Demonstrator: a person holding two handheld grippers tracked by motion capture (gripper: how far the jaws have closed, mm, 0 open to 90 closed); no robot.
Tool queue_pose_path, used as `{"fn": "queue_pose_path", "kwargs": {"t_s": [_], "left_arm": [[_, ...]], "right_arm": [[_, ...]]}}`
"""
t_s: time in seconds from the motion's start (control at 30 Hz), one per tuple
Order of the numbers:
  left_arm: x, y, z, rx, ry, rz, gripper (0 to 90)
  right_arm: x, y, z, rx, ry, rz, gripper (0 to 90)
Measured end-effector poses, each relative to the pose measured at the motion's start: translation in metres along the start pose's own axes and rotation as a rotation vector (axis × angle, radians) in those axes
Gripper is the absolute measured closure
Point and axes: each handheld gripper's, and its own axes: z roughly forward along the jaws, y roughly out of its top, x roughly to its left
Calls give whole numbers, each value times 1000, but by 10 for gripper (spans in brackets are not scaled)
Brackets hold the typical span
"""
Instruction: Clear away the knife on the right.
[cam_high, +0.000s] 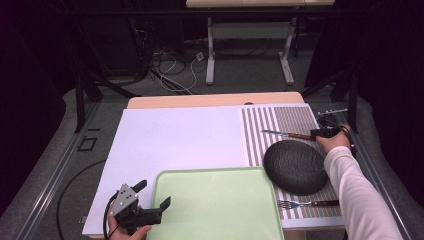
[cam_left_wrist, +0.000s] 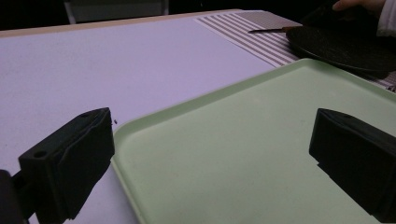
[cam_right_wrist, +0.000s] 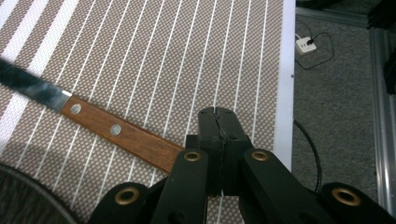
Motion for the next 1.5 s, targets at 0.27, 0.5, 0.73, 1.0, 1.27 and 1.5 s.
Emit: {"fn": "queue_pose_path", "kwargs": {"t_s": [0.27, 0.5, 0.73, 1.0, 1.27, 1.5], "left_arm": [[0, 0, 0, 3, -3, 1, 5], [0, 0, 0, -1, -3, 0, 5], [0, 0, 0, -2, -4, -1, 5], [0, 1, -1, -6, -5, 6, 5], [0, 1, -2, -4, -2, 16, 6], [-1, 1, -2, -8, -5, 13, 6]], "right_arm": [[2, -11, -6, 37, 31, -23, 900], [8, -15, -8, 38, 56, -42, 900], [11, -15, -10, 57, 71, -41, 900], [13, -15, -13, 79, 103, -49, 900], [20, -16, -15, 101, 140, -54, 900], [21, -15, -16, 105, 134, -23, 900]]}}
